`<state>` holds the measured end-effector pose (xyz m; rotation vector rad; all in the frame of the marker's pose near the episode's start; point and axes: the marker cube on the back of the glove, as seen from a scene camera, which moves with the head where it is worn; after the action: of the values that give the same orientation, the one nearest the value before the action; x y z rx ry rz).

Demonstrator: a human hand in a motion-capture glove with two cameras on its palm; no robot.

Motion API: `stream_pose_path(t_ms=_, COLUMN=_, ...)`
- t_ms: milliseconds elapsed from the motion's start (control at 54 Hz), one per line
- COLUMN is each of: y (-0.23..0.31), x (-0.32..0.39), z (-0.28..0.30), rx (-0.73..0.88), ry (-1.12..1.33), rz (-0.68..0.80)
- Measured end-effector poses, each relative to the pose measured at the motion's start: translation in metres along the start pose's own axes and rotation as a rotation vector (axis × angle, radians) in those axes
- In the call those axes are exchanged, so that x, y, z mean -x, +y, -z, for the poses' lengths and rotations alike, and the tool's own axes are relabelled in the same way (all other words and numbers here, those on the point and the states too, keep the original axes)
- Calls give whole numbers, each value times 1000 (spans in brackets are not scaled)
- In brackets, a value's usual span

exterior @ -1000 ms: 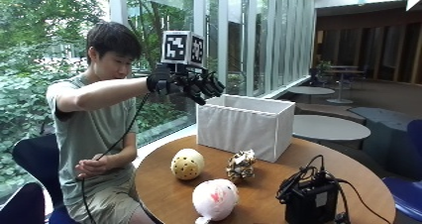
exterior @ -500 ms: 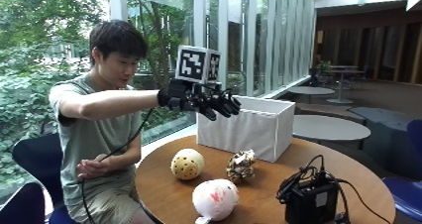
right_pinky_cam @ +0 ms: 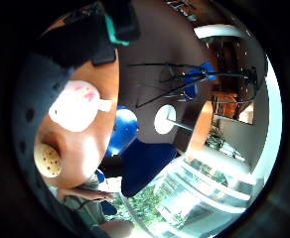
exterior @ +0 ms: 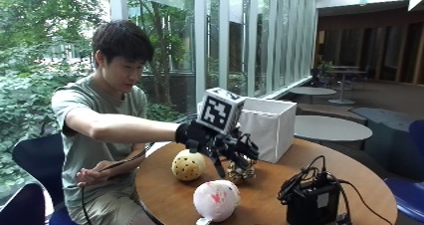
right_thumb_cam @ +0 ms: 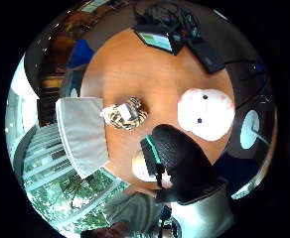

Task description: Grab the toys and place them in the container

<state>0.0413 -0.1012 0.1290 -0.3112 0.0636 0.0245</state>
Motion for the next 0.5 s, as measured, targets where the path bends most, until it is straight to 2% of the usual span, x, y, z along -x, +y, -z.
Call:
stream_pose_path(t_ms=130, y=-12, x=-1, z=-47, rx=89, ry=42, rz=-7)
stream_pose_path(t_ms=333, y=-20, x=7, z=-112, rx=123, ry=43, rz=73)
stream_pose_path(t_ms=500, y=-20, x=4, z=-134, rx=171, ry=22, rz=79)
